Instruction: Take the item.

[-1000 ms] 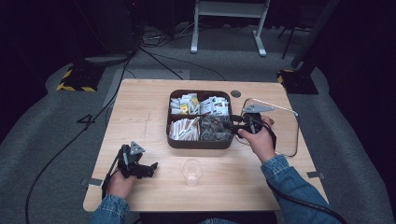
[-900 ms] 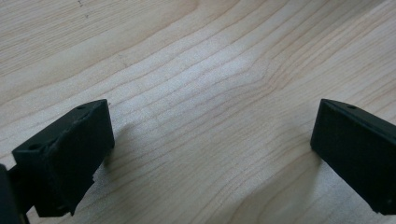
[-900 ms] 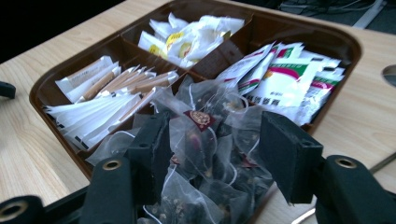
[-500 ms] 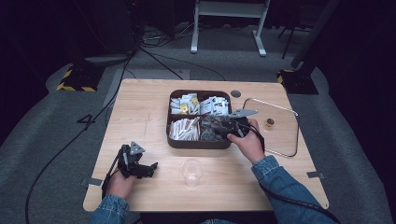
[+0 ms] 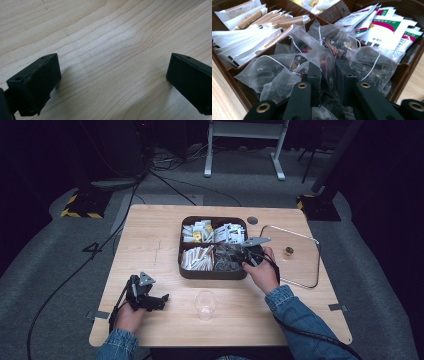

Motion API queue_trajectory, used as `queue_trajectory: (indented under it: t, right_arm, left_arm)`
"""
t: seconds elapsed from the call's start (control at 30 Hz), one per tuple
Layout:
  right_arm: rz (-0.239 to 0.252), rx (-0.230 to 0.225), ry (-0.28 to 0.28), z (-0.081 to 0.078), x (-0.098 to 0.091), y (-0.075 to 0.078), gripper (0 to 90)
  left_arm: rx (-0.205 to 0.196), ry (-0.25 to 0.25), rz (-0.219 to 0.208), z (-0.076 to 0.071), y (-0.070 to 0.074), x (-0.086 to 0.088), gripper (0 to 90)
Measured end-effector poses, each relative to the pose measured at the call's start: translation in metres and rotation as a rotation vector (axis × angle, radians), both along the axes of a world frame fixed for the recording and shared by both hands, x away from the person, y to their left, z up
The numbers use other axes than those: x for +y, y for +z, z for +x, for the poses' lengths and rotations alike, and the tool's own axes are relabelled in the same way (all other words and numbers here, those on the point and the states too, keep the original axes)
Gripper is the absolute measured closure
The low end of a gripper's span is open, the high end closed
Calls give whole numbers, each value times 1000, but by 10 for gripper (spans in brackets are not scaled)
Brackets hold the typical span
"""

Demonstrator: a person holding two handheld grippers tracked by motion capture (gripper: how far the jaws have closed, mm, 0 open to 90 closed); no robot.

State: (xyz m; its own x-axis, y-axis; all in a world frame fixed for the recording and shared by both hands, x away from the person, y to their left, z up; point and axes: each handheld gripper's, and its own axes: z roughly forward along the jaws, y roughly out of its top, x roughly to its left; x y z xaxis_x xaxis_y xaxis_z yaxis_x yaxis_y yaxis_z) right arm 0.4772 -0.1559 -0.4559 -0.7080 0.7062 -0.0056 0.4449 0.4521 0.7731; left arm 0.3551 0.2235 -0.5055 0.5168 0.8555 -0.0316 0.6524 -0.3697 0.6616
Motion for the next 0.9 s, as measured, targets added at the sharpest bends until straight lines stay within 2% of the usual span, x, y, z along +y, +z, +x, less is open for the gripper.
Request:
queue_trajectory:
  t: [0.33,0.37,0.53,0.9]
  right_arm:
    - [62,-38,-6,-4,-8,17,763]
    - [84,-42,-4,-5,-11,21,763]
    - [128,-55,-4,-9,-16,31,763]
    - [169,-87,26,-22,-22,50,762]
  left_arm:
    - [0,0,0,0,0,0,0]
    - [0,1,0,0,0,0,0]
    - [0,1,0,0,0,0,0]
    - [0,2,0,0,0,0,0]
